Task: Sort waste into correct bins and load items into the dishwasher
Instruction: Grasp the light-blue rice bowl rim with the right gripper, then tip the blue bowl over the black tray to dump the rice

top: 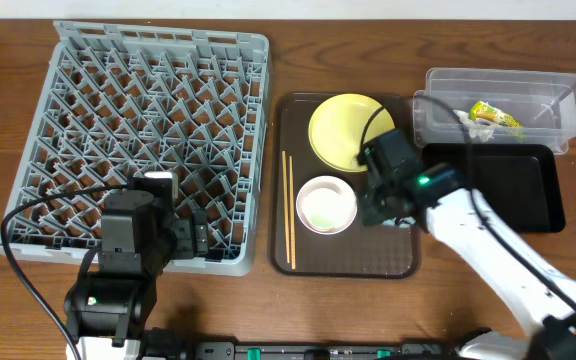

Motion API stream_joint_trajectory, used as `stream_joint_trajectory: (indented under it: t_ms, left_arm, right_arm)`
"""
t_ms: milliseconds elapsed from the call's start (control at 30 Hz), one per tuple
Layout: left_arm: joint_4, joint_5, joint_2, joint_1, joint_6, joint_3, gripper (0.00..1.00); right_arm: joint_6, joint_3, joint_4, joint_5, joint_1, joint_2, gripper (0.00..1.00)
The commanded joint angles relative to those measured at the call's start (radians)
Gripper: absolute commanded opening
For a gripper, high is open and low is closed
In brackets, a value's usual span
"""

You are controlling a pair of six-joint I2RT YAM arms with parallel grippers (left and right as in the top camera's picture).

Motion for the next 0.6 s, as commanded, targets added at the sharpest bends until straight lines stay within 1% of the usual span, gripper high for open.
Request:
stream_joint_trajectory:
  t_ms: [0,133,433,567]
  left_arm:
    - [-0.001,-0.002,-0.003,0.004,-0.013,0.021,0.92]
    - [-0.001,-0.002,-0.003,0.004,-0.013,0.021,0.92]
    - [-0.001,-0.002,-0.003,0.004,-0.013,0.021,0.92]
    - [0.000,-0.002,-0.003,0.004,-0.013,0.021,0.92]
  right_arm:
    - [0.017,0.081,-0.034,0.014,-0.068,-0.049,0.01]
    - [0.017,0.123,-0.055,-0.036,-0.169,-0.055,0.01]
    - [0.008,0.095,-0.014,-0.401,-0.501,-0.049,0.01]
    - [-0.038,0.064,-0.015,-0.544,-0.628,-0.031,0.01]
